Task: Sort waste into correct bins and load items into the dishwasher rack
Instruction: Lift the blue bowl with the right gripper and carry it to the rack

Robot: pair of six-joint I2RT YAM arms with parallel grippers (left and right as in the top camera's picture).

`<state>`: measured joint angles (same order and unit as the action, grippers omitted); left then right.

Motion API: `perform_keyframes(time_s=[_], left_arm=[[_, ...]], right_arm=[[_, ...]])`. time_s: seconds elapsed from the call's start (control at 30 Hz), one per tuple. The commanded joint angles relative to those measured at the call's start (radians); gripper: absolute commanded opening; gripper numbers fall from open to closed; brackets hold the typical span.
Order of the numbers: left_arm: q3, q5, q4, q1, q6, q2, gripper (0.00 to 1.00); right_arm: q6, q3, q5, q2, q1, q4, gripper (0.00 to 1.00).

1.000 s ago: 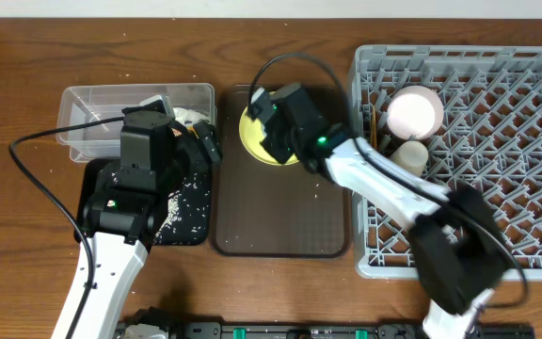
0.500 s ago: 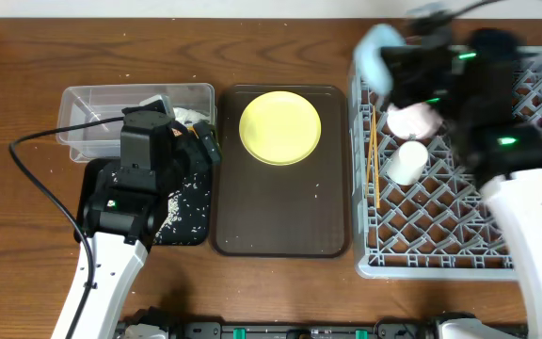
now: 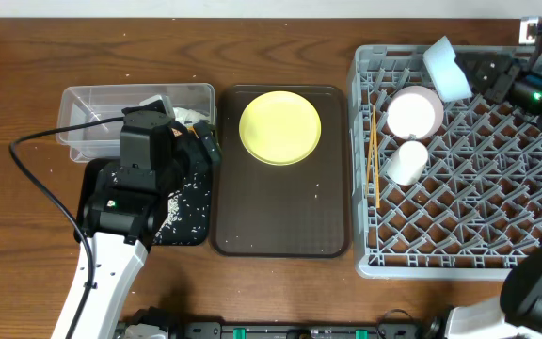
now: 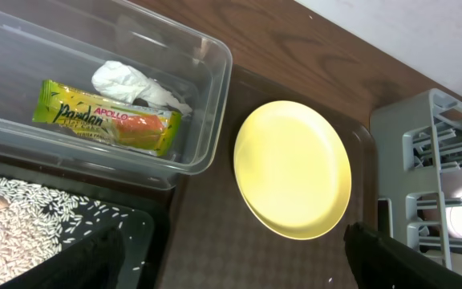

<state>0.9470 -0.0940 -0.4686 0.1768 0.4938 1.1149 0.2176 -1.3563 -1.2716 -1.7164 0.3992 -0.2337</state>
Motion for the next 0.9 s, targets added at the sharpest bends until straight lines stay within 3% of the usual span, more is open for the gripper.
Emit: perform_keyframes(time_s=[0.0,0.53,0.67,0.87], left_arm=[[0.018,0.009,-0.002,-0.004,-0.01,0.002,0.9],[0.018,0.009,-0.002,-0.004,-0.01,0.002,0.9],[0.018,0.009,-0.002,-0.004,-0.01,0.002,0.9],[0.018,0.009,-0.002,-0.005,-0.01,0.002,0.9]], right_arm=[[0.021,-0.004,-0.17,-0.03,0.035,0.008,0.01],[0.053,-0.002,-0.092,-0.059,0.159,0.006,0.01],[0.134,-0.002,0.016,-0.067,0.153,0.03,0.01],[0.249,-0.002,0.005,-0.073,0.137,0.104,0.01]])
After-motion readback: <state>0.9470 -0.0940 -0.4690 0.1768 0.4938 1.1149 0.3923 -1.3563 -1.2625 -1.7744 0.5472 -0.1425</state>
